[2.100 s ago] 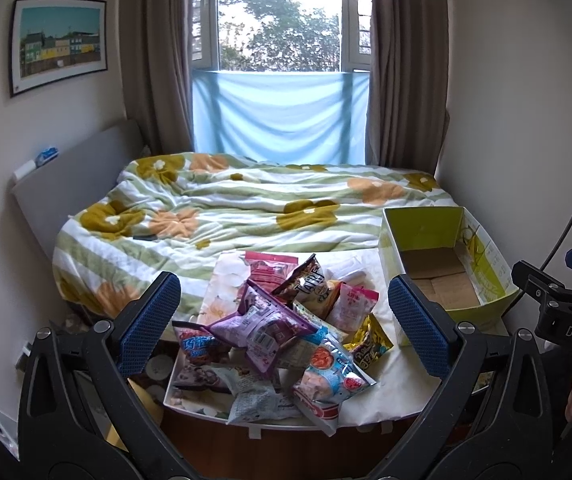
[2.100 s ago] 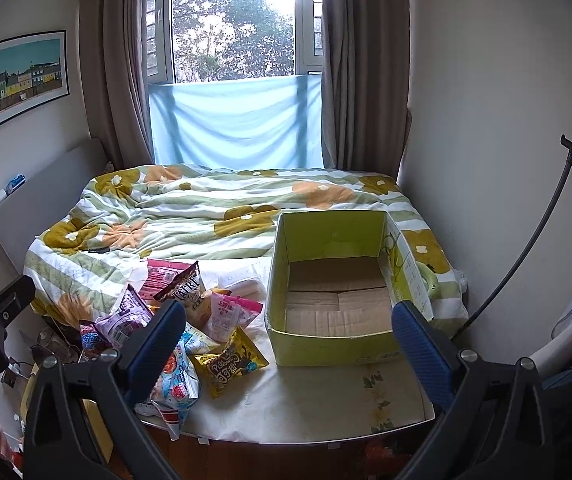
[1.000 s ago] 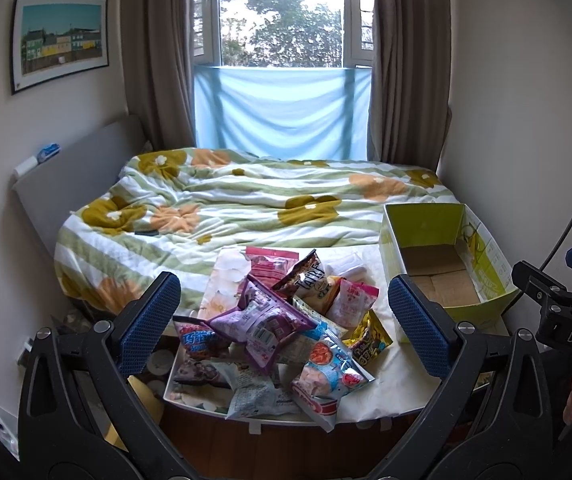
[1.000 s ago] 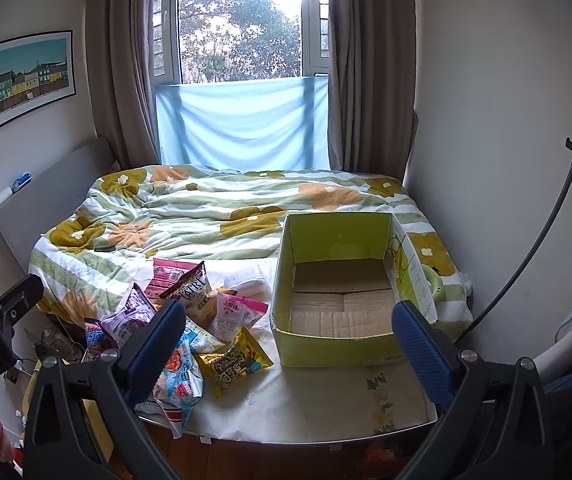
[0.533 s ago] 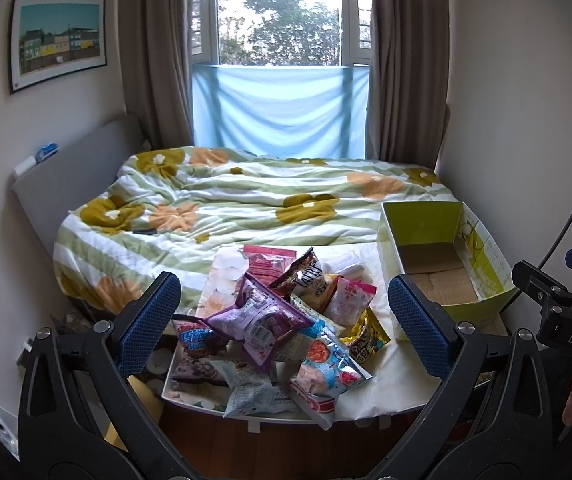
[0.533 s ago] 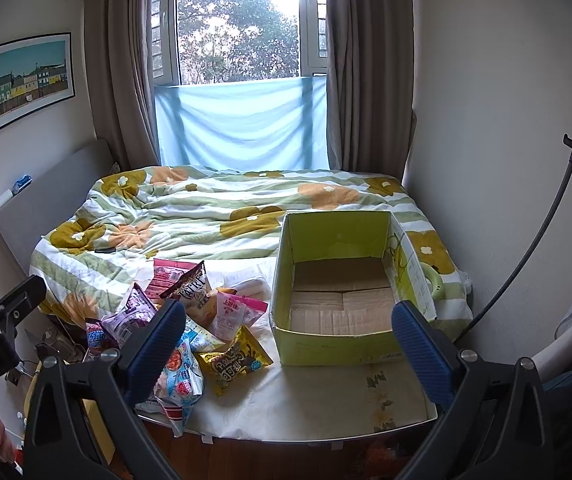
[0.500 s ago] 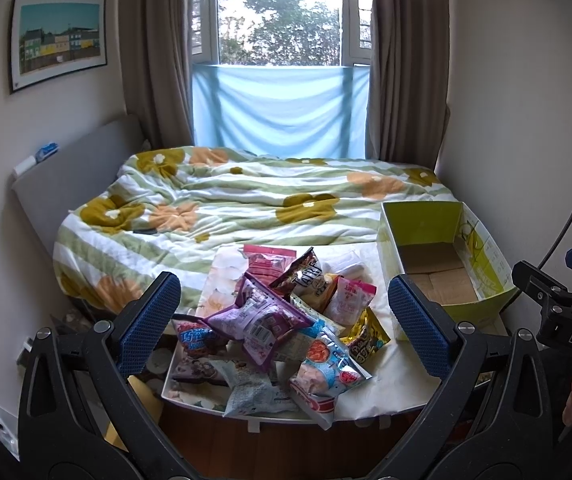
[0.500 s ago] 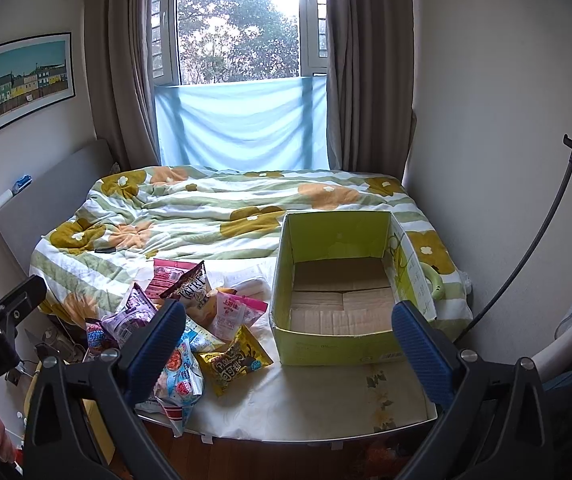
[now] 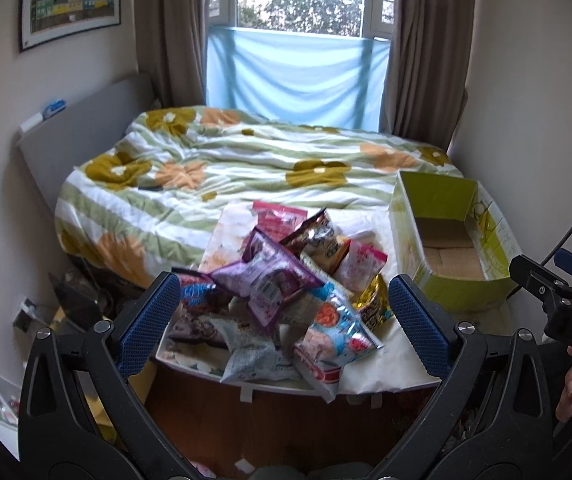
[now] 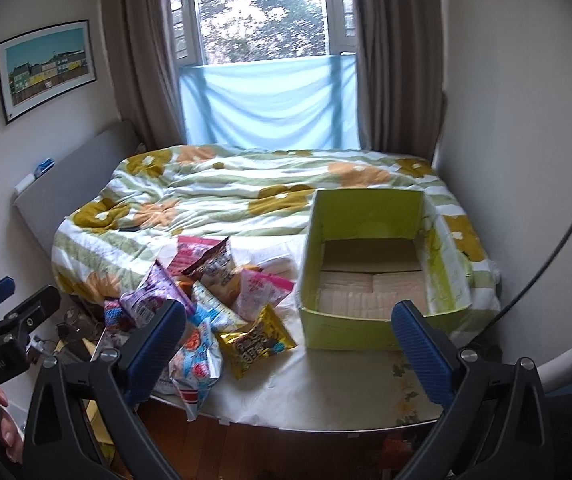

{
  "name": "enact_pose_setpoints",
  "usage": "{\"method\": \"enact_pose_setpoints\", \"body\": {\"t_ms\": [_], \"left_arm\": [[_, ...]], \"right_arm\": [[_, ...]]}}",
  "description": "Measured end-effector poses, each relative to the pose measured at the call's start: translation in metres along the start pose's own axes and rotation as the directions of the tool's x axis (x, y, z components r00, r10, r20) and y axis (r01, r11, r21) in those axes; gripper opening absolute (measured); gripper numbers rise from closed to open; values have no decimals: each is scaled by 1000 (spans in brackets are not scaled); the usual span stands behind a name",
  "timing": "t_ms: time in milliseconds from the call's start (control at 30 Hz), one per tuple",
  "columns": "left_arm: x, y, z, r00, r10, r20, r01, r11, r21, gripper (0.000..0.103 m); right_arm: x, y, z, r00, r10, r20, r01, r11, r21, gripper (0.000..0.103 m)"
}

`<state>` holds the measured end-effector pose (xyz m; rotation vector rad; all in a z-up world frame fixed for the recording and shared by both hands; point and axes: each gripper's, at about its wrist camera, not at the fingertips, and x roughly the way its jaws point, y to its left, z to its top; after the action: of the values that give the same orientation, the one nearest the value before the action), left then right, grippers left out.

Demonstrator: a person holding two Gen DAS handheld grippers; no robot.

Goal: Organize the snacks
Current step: 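Grasp the purple snack bag with the left tool while the right tool grasps the blue-white bag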

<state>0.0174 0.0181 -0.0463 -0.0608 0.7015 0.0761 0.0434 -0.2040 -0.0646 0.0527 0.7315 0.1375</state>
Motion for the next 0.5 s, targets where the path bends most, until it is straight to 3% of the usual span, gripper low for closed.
{"method": "enact_pose_setpoints", "body": {"t_ms": [233, 500], "left_arm": [[63, 28, -20, 992, -27, -125, 33, 999, 42, 103], [152, 46, -11, 964, -75, -253, 126, 973, 191, 103]], "right_arm": [[61, 10, -35, 974, 168, -150, -157, 984, 79, 103], [134, 40, -78, 903, 226, -365, -158, 966, 207, 103]]}}
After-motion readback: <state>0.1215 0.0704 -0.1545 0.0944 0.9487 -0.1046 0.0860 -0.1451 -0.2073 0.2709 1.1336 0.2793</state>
